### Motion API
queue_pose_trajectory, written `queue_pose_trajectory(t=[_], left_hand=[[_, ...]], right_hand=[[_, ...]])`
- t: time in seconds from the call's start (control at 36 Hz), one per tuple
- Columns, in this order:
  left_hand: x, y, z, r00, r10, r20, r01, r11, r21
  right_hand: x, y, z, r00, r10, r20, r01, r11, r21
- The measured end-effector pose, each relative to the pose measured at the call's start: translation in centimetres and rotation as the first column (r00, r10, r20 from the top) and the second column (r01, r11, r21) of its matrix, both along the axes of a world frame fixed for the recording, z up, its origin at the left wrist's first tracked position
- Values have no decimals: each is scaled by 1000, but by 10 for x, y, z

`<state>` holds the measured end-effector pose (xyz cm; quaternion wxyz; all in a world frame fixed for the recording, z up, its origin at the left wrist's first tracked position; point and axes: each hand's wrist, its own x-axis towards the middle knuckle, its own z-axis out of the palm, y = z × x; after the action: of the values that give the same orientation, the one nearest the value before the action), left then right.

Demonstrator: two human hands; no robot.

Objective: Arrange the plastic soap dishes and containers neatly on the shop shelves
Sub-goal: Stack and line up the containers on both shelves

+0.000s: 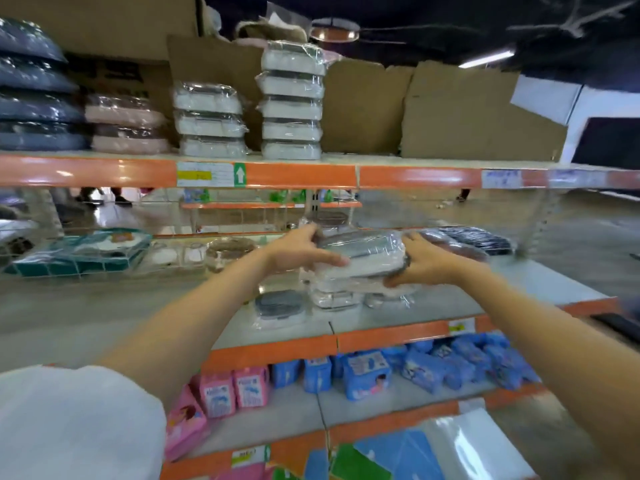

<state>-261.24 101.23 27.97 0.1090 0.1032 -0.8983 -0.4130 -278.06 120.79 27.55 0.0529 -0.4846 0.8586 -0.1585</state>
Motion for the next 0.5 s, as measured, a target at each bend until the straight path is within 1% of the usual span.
queue_pose_trajectory(t=[0.06, 0.11, 0.22, 0.31, 0.39, 0.5], left_hand=[[-6, 12, 17, 999, -25, -22, 24, 999, -36], [-10, 21, 38, 996, -54, -64, 51, 997, -56], [-12, 29, 78, 985, -90, -145, 89, 996, -16], [-16, 26, 100, 972, -40, -230, 41, 999, -2], [-18, 19, 122, 962, -31, -272, 22, 999, -38], [-23, 4, 144, 951, 2, -309, -12, 999, -30]], right_hand=[[4, 12, 14, 999, 17, -31, -18, 999, -32], [9, 22, 31, 1000, -4, -21, 2, 996, -91], [-1, 32, 65, 999, -48, -14, 44, 980, -192], [5, 34, 93, 997, -80, 18, 82, 971, -225], [8, 27, 114, 994, -103, 21, 105, 953, -284], [-5, 14, 131, 996, -85, 19, 86, 931, -355]])
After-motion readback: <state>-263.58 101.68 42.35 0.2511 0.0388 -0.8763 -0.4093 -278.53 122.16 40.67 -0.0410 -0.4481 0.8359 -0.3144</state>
